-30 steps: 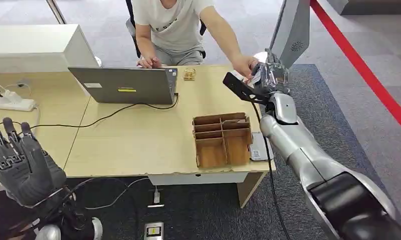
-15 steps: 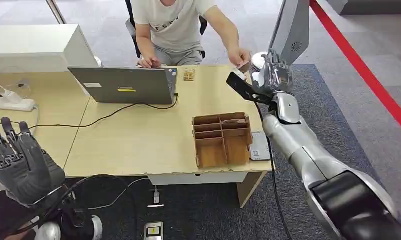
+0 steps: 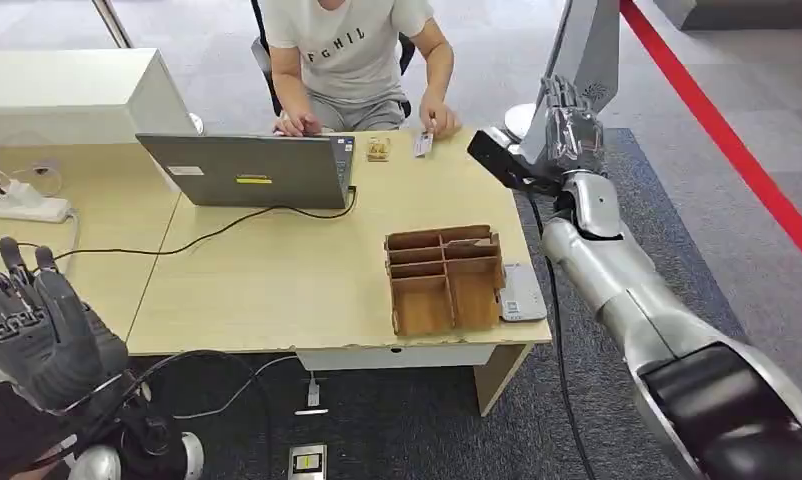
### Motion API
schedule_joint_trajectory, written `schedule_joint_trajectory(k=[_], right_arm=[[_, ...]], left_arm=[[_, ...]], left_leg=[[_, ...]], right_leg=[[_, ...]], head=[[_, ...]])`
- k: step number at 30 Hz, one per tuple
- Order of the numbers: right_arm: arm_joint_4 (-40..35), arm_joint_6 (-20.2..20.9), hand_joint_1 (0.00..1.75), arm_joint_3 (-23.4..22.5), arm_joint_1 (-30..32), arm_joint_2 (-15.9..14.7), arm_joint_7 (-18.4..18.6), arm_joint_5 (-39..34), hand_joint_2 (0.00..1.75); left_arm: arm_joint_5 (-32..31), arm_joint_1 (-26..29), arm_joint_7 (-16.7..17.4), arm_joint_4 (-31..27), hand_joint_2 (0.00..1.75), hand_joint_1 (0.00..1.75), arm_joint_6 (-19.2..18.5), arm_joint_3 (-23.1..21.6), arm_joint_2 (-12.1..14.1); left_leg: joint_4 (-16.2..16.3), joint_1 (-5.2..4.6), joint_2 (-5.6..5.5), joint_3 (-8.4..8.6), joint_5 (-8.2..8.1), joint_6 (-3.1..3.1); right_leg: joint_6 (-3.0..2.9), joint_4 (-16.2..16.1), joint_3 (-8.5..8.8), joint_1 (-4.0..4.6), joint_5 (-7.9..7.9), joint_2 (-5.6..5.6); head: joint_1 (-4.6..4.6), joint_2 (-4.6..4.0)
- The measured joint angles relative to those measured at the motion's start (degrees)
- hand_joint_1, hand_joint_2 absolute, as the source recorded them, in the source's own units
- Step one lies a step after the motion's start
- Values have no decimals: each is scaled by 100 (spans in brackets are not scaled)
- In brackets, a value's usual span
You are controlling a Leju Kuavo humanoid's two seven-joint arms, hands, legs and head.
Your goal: Pass the card to the sensor for recognition and then transmit it.
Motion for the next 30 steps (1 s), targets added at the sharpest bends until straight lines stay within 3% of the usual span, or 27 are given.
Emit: schedule_joint_trajectory(k=[4, 12, 21, 30], right_arm=[[-840, 354, 0, -57, 551, -324, 29, -468, 175], [-3059, 909, 0, -461, 2192, -1009, -17, -2190, 175], [-4686, 1027, 0, -787, 3370, -1545, 85, -2244, 175], [-5565, 1182, 0, -1027, 3893, -1796, 133, -2214, 175]], left_arm=[[-57, 109, 0, -24, 175, 0, 177, 59, 11], [-203, 380, 0, -269, 175, 0, 618, 183, 96], [-223, 632, 0, -459, 175, 0, 844, 192, 232], [-120, 652, 0, -485, 175, 0, 776, 190, 308]], left_leg=[[0, 2, -2, 2, 0, 0], [-1, 1, -4, 1, -5, 4], [-2, 1, -2, -1, -6, 3], [-2, 1, -1, 0, -6, 3]], right_leg=[[0, -1, 4, 2, -1, -3], [1, -5, 3, 1, -3, -2], [3, -5, 5, 1, -5, -2], [3, -5, 4, 1, -4, -1]], head=[[2, 0], [-2, 0], [2, 0], [0, 0]])
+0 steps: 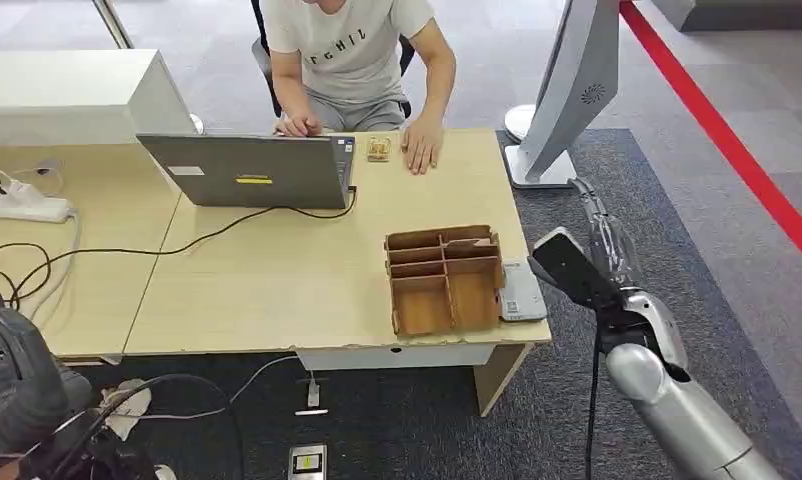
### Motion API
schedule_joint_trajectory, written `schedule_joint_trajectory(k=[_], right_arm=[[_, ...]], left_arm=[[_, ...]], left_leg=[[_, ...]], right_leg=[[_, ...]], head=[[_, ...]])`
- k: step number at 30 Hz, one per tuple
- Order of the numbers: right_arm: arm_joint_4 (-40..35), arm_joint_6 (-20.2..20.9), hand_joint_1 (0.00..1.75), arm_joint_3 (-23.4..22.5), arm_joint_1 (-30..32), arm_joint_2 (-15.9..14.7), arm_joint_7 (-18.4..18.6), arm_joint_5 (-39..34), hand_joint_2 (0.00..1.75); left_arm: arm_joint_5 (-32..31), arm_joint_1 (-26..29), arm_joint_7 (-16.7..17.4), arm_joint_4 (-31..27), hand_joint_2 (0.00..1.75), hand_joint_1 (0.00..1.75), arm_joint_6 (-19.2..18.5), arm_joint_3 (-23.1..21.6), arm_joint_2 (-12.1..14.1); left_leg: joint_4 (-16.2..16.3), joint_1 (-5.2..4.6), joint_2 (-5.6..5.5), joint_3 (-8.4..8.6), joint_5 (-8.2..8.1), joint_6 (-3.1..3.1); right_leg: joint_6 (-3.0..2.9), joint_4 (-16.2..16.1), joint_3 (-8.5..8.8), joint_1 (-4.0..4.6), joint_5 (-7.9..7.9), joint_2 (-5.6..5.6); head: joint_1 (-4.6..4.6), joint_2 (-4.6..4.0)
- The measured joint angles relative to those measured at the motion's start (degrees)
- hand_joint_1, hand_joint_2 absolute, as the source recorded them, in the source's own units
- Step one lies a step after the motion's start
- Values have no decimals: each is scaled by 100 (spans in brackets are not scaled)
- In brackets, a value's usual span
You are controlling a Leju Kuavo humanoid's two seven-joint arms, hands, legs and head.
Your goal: Pass the card to the sensor for recognition and then transmit it.
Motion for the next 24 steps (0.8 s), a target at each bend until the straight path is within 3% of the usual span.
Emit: schedule_joint_trajectory(k=[13, 24], right_arm=[[-520, 494, 0, 88, 261, 157, -144, 153, 175], [-238, 907, 0, 583, -73, 693, -551, 210, 175]], left_arm=[[153, -152, 0, 114, 175, 0, -151, -39, 24], [188, -316, 0, 216, 175, 0, -280, -44, 22]], left_leg=[[-2, 0, 1, -3, 0, 0], [-3, 1, 1, -7, 1, -1]], right_leg=[[0, 1, 0, 0, -1, 0], [0, 4, -1, 1, -1, 1]], head=[[2, 0], [0, 0]])
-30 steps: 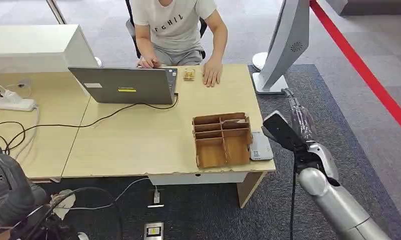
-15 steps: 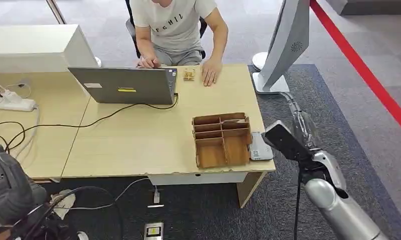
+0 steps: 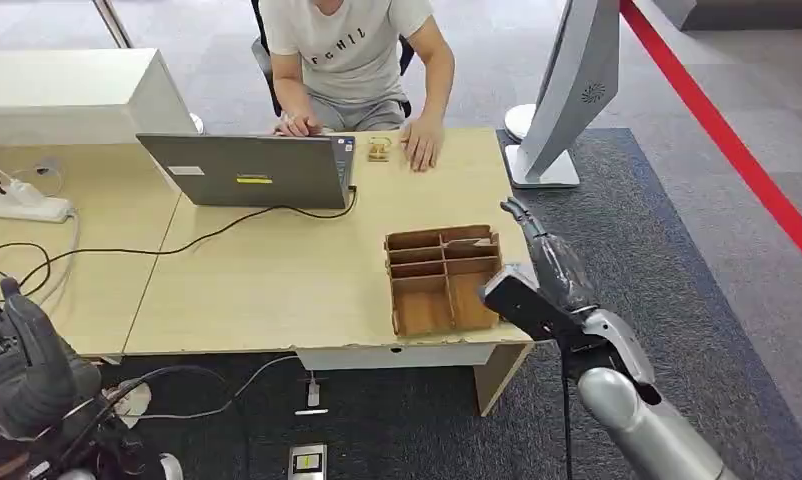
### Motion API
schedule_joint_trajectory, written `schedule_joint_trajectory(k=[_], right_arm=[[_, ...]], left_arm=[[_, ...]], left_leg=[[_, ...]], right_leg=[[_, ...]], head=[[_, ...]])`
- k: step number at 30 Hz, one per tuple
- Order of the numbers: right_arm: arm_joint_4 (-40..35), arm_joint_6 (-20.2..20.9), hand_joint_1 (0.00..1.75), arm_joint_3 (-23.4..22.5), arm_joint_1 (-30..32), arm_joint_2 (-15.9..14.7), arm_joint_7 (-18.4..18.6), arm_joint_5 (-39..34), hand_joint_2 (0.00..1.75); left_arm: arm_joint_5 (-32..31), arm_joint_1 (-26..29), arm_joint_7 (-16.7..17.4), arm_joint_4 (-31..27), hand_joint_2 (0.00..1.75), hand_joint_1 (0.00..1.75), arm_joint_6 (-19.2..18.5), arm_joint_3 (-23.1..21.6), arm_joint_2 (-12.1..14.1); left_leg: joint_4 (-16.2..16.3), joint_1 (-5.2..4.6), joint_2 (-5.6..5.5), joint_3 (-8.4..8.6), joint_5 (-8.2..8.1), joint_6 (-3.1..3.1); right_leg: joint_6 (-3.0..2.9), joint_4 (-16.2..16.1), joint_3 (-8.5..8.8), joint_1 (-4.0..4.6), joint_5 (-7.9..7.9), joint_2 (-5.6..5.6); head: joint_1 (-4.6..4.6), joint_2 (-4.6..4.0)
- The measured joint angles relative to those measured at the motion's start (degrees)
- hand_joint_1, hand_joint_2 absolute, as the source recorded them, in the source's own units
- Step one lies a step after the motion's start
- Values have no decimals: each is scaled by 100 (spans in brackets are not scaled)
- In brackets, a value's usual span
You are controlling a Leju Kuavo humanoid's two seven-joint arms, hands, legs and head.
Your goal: Pass the card to the sensor for recognition and then transmit it.
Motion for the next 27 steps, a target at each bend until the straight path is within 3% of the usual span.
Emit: schedule_joint_trajectory(k=[5, 18, 27], right_arm=[[286, 63, 0, 306, -273, 287, -192, -50, 175], [962, 94, 0, 835, -705, 798, -241, -81, 175], [1612, -7, 0, 988, -984, 929, -234, -70, 175]], left_arm=[[-13, -19, 0, 4, 175, 0, -22, -2, -2], [-9, -79, 0, 7, 175, 0, -79, -41, -15], [-228, -141, 0, -9, 175, 0, 101, -146, -11]], left_leg=[[0, 0, 0, 0, 0, 0], [0, 0, 0, -1, 1, -1], [1, 0, 0, -1, 1, -1]], right_leg=[[-1, 0, -2, 0, -1, -1], [-1, 1, -2, 0, -1, -1], [-1, 0, -2, 0, -1, -1]], head=[[2, 0], [0, 0], [4, 0]])
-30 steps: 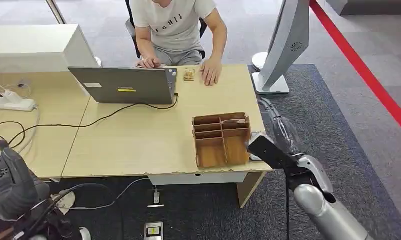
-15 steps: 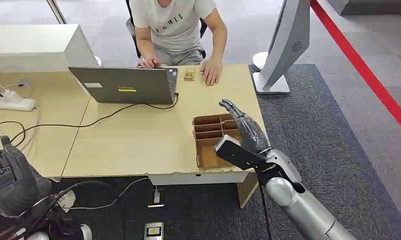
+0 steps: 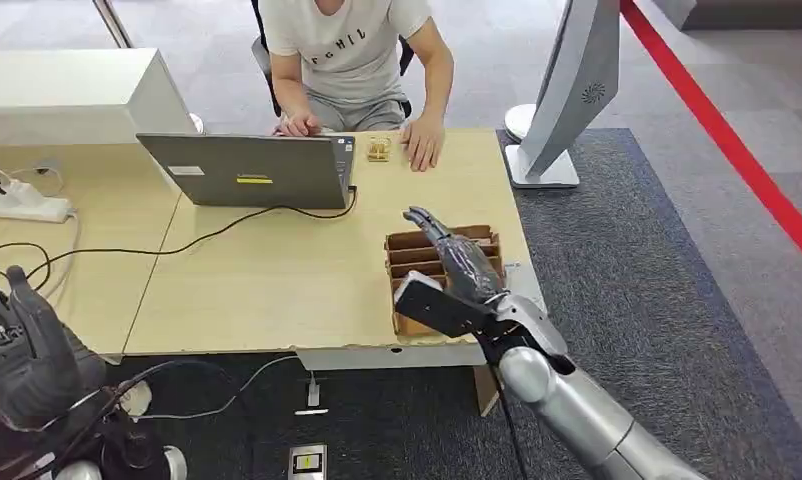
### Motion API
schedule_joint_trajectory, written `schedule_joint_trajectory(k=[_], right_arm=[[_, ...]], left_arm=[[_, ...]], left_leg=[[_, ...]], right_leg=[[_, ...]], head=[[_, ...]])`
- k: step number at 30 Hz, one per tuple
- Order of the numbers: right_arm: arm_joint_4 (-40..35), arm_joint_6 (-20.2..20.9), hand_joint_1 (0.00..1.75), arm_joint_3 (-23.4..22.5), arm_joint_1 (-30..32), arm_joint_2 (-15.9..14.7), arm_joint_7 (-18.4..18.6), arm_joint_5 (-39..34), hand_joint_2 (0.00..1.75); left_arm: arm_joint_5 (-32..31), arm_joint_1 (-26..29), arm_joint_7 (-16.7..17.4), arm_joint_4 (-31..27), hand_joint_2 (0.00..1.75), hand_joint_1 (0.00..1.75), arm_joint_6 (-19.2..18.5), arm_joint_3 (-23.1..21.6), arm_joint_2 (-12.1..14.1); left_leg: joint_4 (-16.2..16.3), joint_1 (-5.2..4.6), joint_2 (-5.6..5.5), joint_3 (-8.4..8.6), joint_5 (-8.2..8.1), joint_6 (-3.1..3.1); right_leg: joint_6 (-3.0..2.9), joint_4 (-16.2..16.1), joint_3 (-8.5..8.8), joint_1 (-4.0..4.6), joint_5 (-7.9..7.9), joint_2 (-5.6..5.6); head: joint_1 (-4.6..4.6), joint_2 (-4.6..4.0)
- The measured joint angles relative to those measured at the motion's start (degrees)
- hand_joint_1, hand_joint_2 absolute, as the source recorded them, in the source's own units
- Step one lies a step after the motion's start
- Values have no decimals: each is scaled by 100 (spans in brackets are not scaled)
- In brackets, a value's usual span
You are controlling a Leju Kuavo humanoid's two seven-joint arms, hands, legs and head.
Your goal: Pass the card to the sensor for recognition and then transmit it.
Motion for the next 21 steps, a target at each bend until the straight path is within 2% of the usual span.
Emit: schedule_joint_trajectory(k=[3, 14, 21], right_arm=[[395, -92, 0, 4, -147, -4, -44, 2, 175], [1176, -317, 0, 4, -383, 18, -203, 193, 175], [1687, -780, 0, -22, -674, 31, -258, 437, 175]], left_arm=[[-233, -74, 0, -68, 175, 0, 244, -81, 65], [-619, -299, 0, -103, 175, 0, 258, -295, 258], [-1398, -562, 229, -245, 175, 0, 258, -520, 415]], left_leg=[[0, -1, 0, 0, 0, 0], [1, 0, -2, 1, 0, 0], [2, -1, -1, 1, 3, -1]], right_leg=[[0, -1, 1, -1, 0, 0], [0, 1, -1, 0, 1, 0], [1, 1, -1, 0, 3, 0]], head=[[-4, 0], [-2, 0], [-4, 0]])
